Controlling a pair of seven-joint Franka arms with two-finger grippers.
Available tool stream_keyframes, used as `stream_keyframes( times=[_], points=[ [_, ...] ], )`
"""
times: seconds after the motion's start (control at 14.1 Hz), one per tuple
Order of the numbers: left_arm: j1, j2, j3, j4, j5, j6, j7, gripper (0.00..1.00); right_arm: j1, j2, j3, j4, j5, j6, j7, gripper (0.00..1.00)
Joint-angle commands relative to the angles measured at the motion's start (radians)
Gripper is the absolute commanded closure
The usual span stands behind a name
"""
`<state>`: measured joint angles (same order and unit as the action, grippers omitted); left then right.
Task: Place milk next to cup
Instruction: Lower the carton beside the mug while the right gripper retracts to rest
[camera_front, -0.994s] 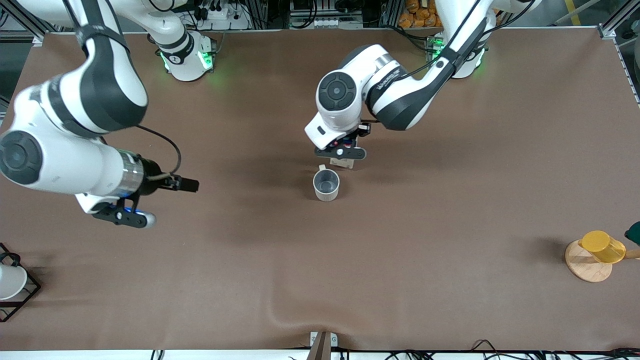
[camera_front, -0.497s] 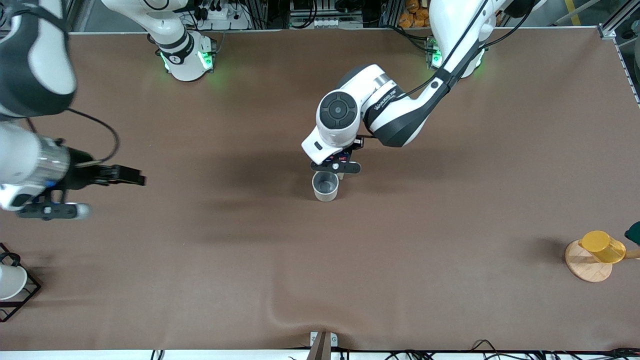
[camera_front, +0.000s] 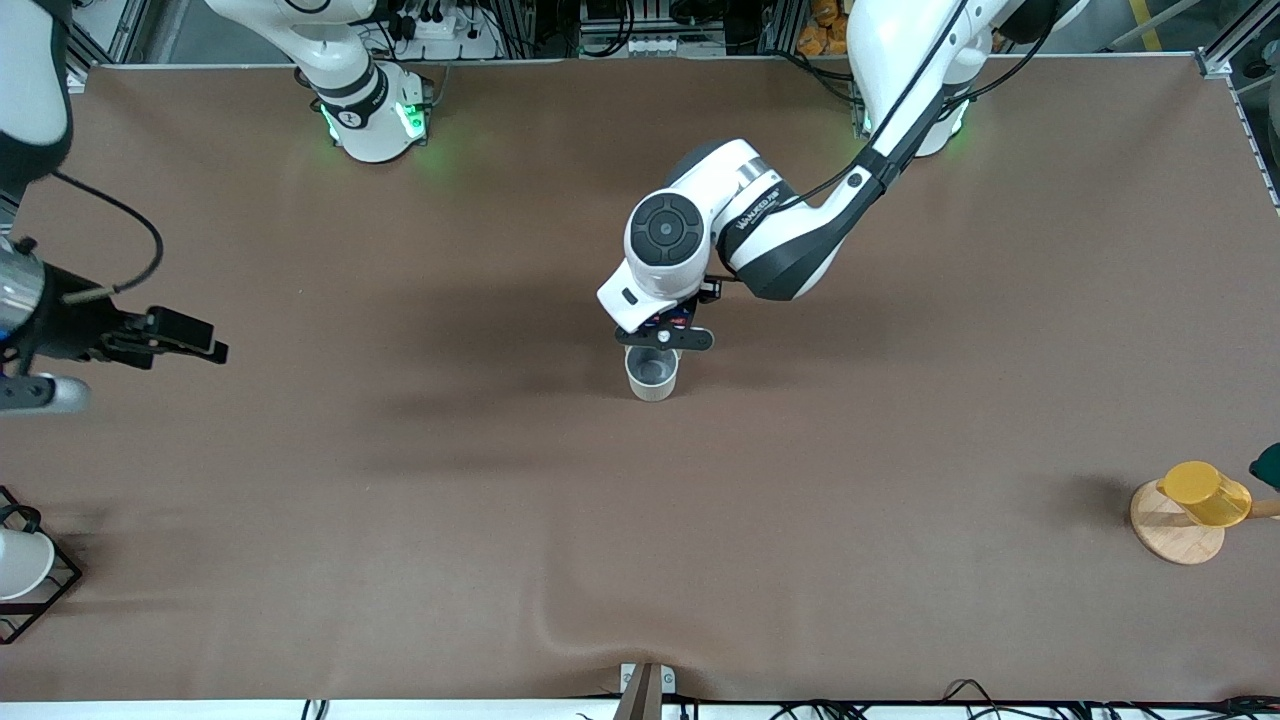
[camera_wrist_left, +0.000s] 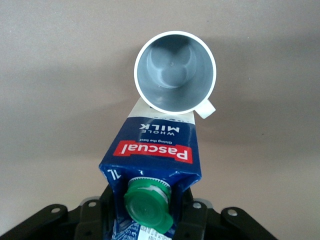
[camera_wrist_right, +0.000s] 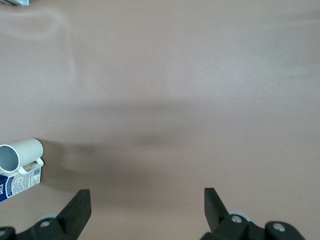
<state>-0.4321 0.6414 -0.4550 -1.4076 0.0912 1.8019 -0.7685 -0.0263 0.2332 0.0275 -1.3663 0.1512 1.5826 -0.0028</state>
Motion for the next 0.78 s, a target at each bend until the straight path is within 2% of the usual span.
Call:
stream_keyframes(
  times=[0.0,0.14,0.36,0.57,0.71],
  points=[
    [-0.014,0.012,0.009,0.027,0.019,-0.003,-0.014,0.00,-0.023,-0.080,0.023,-0.076,-0.068,0.028,-0.008,0.00],
    [-0.016,0.003,0.009,0.027,0.019,-0.003,-0.017,0.00,-0.046,-0.106,0.034,-0.080,-0.074,0.017,-0.008,0.00],
    [-0.014,-0.043,-0.001,0.027,0.010,-0.012,-0.017,0.00,-0.099,-0.169,0.109,-0.138,-0.090,0.020,-0.009,0.00],
    [0.006,-0.130,-0.001,0.027,-0.025,-0.059,-0.017,0.00,-0.081,-0.236,0.108,-0.217,-0.145,0.043,-0.009,0.00],
    [0.057,-0.198,0.004,0.027,-0.025,-0.078,-0.015,0.00,-0.037,-0.241,0.066,-0.234,-0.147,0.051,-0.008,0.00]
  ],
)
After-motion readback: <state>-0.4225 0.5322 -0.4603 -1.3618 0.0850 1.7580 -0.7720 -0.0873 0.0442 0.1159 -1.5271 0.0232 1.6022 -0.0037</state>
